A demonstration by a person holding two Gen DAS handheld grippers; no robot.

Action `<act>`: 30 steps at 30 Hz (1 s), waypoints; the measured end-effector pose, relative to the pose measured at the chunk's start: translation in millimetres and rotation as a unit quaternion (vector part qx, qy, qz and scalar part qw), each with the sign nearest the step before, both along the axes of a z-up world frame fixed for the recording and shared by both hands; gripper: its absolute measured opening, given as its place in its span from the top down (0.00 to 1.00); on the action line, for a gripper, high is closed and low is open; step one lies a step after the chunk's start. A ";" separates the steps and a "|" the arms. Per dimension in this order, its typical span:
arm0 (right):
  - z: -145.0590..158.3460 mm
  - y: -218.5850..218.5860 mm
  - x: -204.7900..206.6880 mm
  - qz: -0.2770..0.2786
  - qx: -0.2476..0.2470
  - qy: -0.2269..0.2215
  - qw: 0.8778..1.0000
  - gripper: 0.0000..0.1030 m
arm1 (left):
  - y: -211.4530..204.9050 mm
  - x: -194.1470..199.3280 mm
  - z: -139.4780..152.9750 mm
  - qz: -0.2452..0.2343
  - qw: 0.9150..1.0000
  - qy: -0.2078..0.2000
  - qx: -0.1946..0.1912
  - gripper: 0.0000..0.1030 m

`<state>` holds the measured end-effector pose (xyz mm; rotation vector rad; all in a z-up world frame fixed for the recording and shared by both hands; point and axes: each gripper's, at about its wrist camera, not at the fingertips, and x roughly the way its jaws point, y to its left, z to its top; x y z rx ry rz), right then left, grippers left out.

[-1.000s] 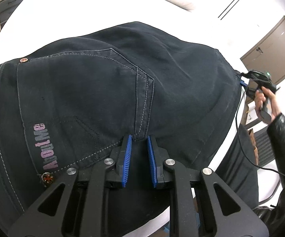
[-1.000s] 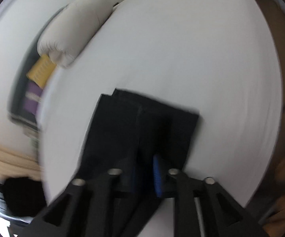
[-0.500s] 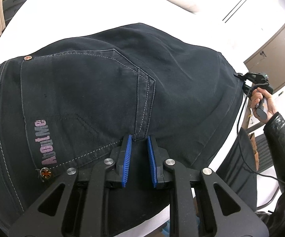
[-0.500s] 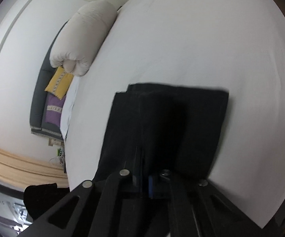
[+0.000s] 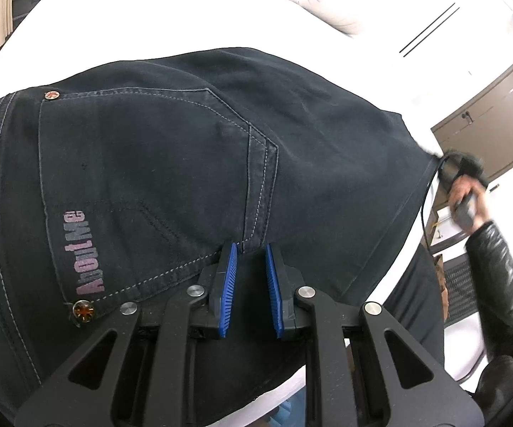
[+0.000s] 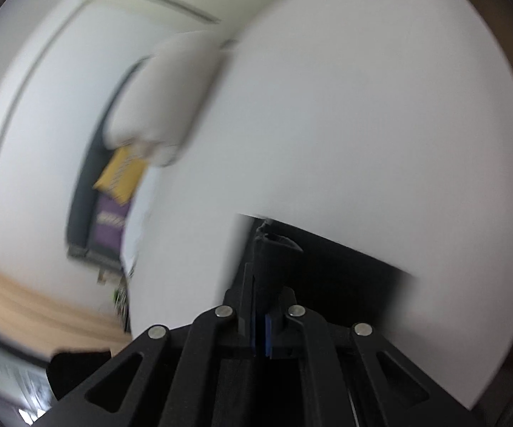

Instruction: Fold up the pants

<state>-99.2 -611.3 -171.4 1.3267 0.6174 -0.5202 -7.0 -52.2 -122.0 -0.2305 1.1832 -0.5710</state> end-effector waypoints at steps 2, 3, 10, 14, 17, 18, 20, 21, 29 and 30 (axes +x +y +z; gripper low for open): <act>-18.7 2.5 -27.6 -0.027 0.030 -0.027 0.999 0.98 | 1.3 0.3 0.1 0.000 1.000 0.002 -0.001 0.84; -16.9 4.1 -32.1 -0.025 0.024 -0.028 0.999 0.98 | 1.6 0.3 0.3 0.000 1.000 0.002 -0.001 0.84; -3.2 -0.1 -22.4 0.015 0.001 -0.010 1.000 0.95 | -15.5 -9.8 7.6 -0.046 0.994 -0.045 0.085 0.84; 2.7 -0.6 -4.2 0.064 -0.030 0.013 0.997 0.95 | -18.9 -16.5 10.2 -0.057 0.990 -0.057 0.114 0.84; -5.8 -6.2 -1.8 0.077 -0.020 0.012 0.997 0.96 | -11.1 -21.8 9.9 -0.057 0.991 -0.052 0.113 0.84; -7.0 -7.0 -0.4 0.079 -0.020 0.012 0.997 0.96 | -7.9 -23.7 10.5 -0.055 0.991 -0.051 0.114 0.84; -10.2 -6.4 1.0 0.081 -0.021 0.012 0.996 0.97 | -1.8 -26.5 11.2 -0.050 0.992 -0.049 0.108 0.84; -11.7 -7.6 -2.1 0.080 -0.015 0.005 0.997 0.97 | -2.0 -26.9 11.6 -0.049 0.992 -0.049 0.106 0.84; 17.3 -0.7 -36.5 0.060 -0.044 0.035 0.997 0.88 | 3.6 -28.9 21.3 -0.044 0.993 -0.057 0.097 0.84; 28.3 3.5 -43.4 0.048 -0.070 0.056 0.995 0.82 | 9.9 -30.2 22.6 -0.041 0.993 -0.058 0.092 0.83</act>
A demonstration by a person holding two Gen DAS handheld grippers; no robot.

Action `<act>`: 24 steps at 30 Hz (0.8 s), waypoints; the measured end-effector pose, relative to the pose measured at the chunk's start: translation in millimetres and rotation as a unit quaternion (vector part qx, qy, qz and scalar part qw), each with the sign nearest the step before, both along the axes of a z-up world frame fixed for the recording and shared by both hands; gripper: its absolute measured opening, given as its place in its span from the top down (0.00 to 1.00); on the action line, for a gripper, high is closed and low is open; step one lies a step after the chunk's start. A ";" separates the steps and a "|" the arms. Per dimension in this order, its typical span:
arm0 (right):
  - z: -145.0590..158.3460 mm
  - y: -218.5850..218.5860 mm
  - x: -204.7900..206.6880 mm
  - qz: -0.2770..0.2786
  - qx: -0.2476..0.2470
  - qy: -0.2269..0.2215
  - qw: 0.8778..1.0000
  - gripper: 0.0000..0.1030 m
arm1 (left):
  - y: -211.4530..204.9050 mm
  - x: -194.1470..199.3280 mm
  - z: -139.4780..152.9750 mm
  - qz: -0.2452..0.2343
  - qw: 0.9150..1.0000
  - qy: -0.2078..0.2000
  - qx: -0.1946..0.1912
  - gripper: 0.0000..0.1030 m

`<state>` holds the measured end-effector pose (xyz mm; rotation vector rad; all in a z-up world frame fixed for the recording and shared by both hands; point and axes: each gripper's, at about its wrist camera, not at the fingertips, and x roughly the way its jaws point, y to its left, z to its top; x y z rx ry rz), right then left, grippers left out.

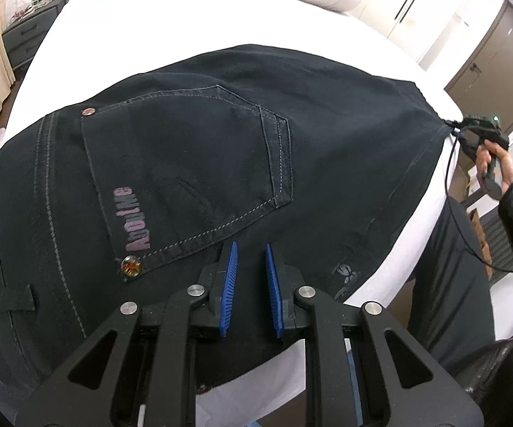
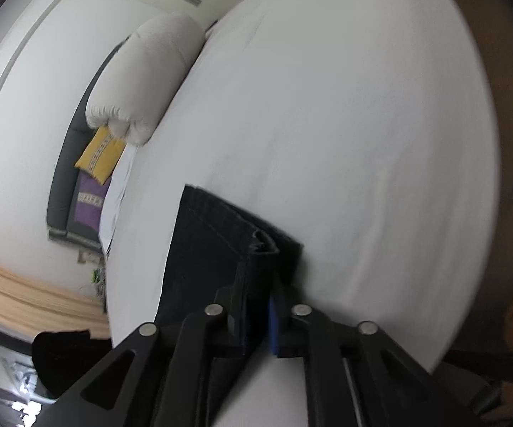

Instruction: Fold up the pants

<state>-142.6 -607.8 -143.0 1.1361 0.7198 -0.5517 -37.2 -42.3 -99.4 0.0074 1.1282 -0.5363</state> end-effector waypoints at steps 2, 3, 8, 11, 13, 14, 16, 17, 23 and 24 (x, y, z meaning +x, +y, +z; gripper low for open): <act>16.3 11.8 -11.1 -0.027 -0.039 0.030 0.998 0.28 | 6.3 -1.6 1.9 0.004 1.000 -0.001 -0.008 0.83; 22.7 19.4 -15.2 -0.028 -0.039 0.025 0.999 0.27 | 7.1 -2.3 2.7 0.004 1.000 -0.002 -0.007 0.83; 37.1 122.8 7.4 0.184 0.103 -0.072 0.975 0.57 | 15.1 -6.9 8.6 0.004 1.000 -0.005 -0.003 0.83; 31.8 213.0 25.2 0.297 0.184 -0.081 0.934 0.64 | 19.3 -11.4 9.4 0.007 1.000 -0.006 -0.007 0.83; 25.4 260.8 33.8 0.345 0.216 -0.076 0.910 0.65 | 22.8 -13.7 10.3 0.010 1.000 -0.005 -0.013 0.83; 20.7 280.2 38.6 0.360 0.230 -0.075 0.901 0.65 | 20.8 -13.9 8.9 0.011 1.000 -0.004 -0.016 0.83; 11.0 301.6 46.7 0.367 0.248 -0.070 0.894 0.65 | 24.8 -15.7 8.9 0.013 1.000 -0.005 -0.023 0.83; 7.5 306.0 49.1 0.366 0.256 -0.067 0.892 0.65 | 26.2 -17.4 6.9 0.014 1.000 -0.005 -0.026 0.83; -10.8 308.2 47.8 0.352 0.279 -0.021 0.893 0.65 | 33.4 -16.7 5.9 0.023 0.999 -0.005 -0.040 0.83; -13.8 305.7 48.0 0.343 0.286 -0.022 0.895 0.65 | 34.1 -16.7 5.7 0.023 0.999 -0.005 -0.040 0.83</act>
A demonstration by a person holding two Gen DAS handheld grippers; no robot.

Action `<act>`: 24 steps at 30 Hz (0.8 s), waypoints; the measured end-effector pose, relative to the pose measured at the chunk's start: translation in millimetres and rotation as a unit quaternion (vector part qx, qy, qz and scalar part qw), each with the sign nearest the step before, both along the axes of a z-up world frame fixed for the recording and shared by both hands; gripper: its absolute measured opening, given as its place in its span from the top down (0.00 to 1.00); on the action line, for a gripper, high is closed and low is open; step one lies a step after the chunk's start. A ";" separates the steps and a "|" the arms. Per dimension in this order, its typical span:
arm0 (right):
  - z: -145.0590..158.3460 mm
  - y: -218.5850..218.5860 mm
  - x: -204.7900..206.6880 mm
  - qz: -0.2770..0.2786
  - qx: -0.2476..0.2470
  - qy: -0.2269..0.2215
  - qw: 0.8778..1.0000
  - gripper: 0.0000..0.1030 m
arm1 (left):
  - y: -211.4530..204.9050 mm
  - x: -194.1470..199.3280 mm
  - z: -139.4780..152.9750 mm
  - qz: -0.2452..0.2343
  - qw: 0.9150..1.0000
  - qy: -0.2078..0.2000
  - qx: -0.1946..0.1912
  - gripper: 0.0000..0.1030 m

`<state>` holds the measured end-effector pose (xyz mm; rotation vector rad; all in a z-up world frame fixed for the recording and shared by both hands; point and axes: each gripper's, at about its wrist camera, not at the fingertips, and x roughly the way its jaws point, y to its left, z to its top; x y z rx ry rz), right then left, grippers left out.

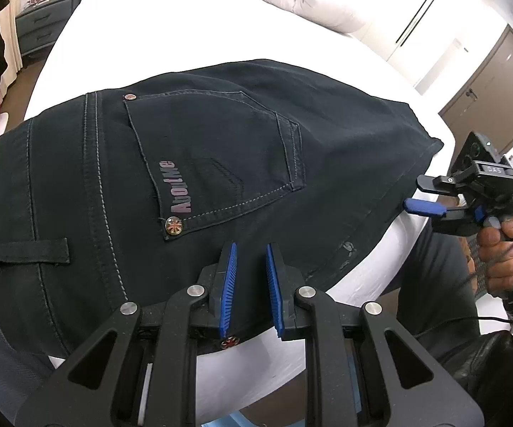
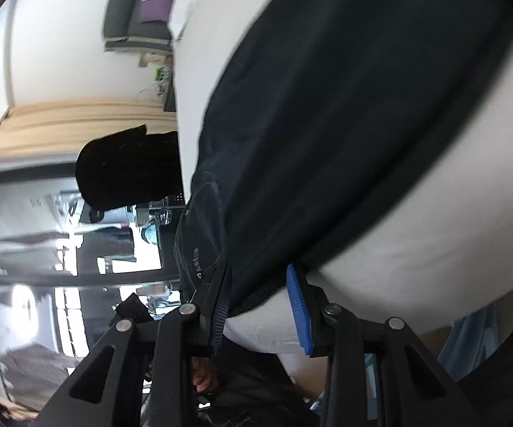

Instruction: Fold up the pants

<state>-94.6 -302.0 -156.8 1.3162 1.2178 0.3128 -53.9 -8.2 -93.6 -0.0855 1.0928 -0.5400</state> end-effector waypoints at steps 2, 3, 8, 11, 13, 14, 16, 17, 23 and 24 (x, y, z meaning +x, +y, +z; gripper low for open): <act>0.6 -1.9 -1.3 -0.008 0.005 -0.007 1.000 0.65 | 2.1 -0.2 -0.9 0.000 1.000 0.000 -0.002 0.83; 0.1 -1.7 -3.2 -0.006 0.005 -0.011 1.000 0.64 | 3.2 -0.6 -0.2 -0.001 1.000 -0.001 -0.002 0.83; -19.3 2.8 3.6 -0.006 0.014 0.002 1.000 0.75 | 10.5 -2.9 0.2 0.002 1.000 0.001 -0.002 0.83; -22.4 6.8 3.7 0.007 -0.007 0.005 1.000 0.96 | 13.0 -3.5 1.7 0.003 1.000 0.004 -0.001 0.83; -20.1 8.5 2.8 0.011 -0.016 0.003 1.000 0.96 | 13.7 -4.9 2.4 -0.001 1.000 0.007 0.005 0.83; -20.2 8.4 1.1 0.011 -0.014 0.006 1.000 0.96 | 14.5 -6.1 2.7 -0.003 1.000 0.010 0.009 0.83; -19.9 9.7 -4.6 0.010 -0.012 0.008 1.000 0.97 | 15.4 -8.6 2.8 -0.004 1.000 0.014 0.015 0.84; -19.7 11.7 -7.1 0.012 -0.014 0.008 1.000 0.98 | 16.7 -10.6 3.1 -0.005 1.000 0.016 0.018 0.84; -24.8 11.3 -10.8 0.023 -0.015 -0.001 1.000 0.99 | 25.8 -12.6 7.4 0.015 0.999 0.024 0.032 0.83; -22.0 12.5 -8.8 0.031 -0.024 -0.006 0.999 0.99 | 25.0 -11.8 12.2 0.017 0.999 0.019 0.035 0.83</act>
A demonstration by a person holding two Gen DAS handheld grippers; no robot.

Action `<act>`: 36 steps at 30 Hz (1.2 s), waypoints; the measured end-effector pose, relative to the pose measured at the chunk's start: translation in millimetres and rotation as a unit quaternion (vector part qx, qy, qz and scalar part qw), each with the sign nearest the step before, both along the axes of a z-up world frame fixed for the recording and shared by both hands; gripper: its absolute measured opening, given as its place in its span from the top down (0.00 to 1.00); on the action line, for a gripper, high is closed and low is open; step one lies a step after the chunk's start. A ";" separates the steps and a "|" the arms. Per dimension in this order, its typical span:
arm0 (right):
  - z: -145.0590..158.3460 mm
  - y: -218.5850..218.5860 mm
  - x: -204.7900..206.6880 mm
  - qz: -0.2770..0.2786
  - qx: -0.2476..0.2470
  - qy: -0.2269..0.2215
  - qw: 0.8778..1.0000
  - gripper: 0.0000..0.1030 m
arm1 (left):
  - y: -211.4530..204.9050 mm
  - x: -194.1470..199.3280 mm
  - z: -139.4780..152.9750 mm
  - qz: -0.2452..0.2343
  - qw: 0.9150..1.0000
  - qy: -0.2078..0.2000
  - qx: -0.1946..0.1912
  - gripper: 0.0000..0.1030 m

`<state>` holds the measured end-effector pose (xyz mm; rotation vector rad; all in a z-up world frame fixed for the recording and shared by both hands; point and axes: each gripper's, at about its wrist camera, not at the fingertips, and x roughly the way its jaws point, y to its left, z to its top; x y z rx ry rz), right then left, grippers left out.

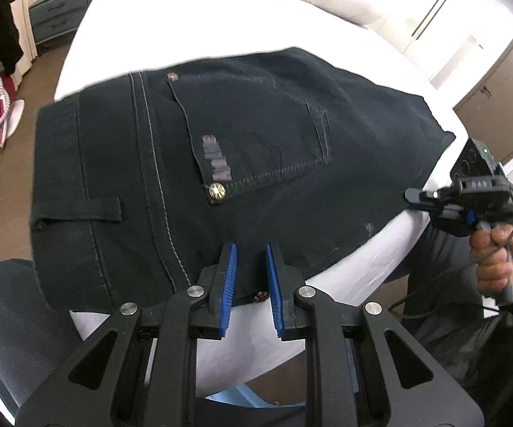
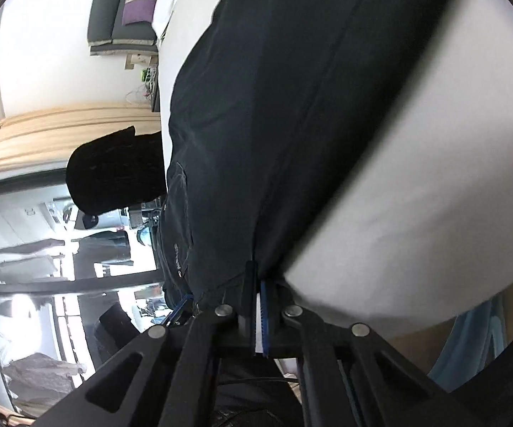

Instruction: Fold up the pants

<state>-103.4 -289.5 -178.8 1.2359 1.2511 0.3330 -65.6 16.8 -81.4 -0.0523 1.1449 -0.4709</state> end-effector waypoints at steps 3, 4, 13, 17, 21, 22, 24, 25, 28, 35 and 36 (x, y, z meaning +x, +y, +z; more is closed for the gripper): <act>17.7 -2.0 5.3 0.036 -0.037 0.001 0.999 0.89 | -17.4 10.2 21.3 -0.009 0.999 -0.035 0.001 0.83; 24.9 -7.0 5.1 0.043 -0.044 -0.001 0.998 0.77 | -26.9 19.3 29.7 -0.011 0.999 -0.049 -0.012 0.83; 100.3 -106.8 63.6 0.026 -0.242 -0.099 0.965 0.65 | -99.3 89.3 -2.6 -0.047 0.998 -0.029 0.015 0.83; 70.1 -112.0 123.7 0.098 -0.291 -0.059 0.950 0.66 | -83.9 88.8 -14.4 -0.018 1.000 -0.022 -0.006 0.83; 13.6 -105.5 170.3 0.132 -0.317 -0.007 0.939 0.85 | -73.0 94.6 -19.8 0.002 1.000 -0.024 -0.001 0.83; 0.3 -111.6 182.1 0.125 -0.326 -0.005 0.937 1.00 | -71.8 95.9 -21.9 0.001 1.000 -0.026 0.001 0.83; -8.5 -123.2 198.6 0.099 -0.306 -0.006 0.947 1.00 | -68.8 94.7 -25.0 0.000 0.999 -0.032 0.003 0.83; -11.8 -133.6 208.9 0.075 -0.301 -0.007 0.951 1.00 | -67.4 95.1 -25.4 0.004 0.999 -0.032 -0.002 0.83; -9.1 -150.2 223.4 0.035 -0.365 -0.019 0.930 1.00 | -63.5 94.3 -25.6 0.016 0.999 -0.033 -0.008 0.83; 31.4 -154.0 178.4 -0.012 -0.347 -0.045 0.937 0.94 | -43.4 78.4 -31.3 0.027 0.998 -0.042 -0.024 0.83; 34.2 -142.5 175.0 0.009 -0.337 -0.055 0.940 0.94 | -43.7 77.8 -31.9 0.027 0.998 -0.044 -0.023 0.83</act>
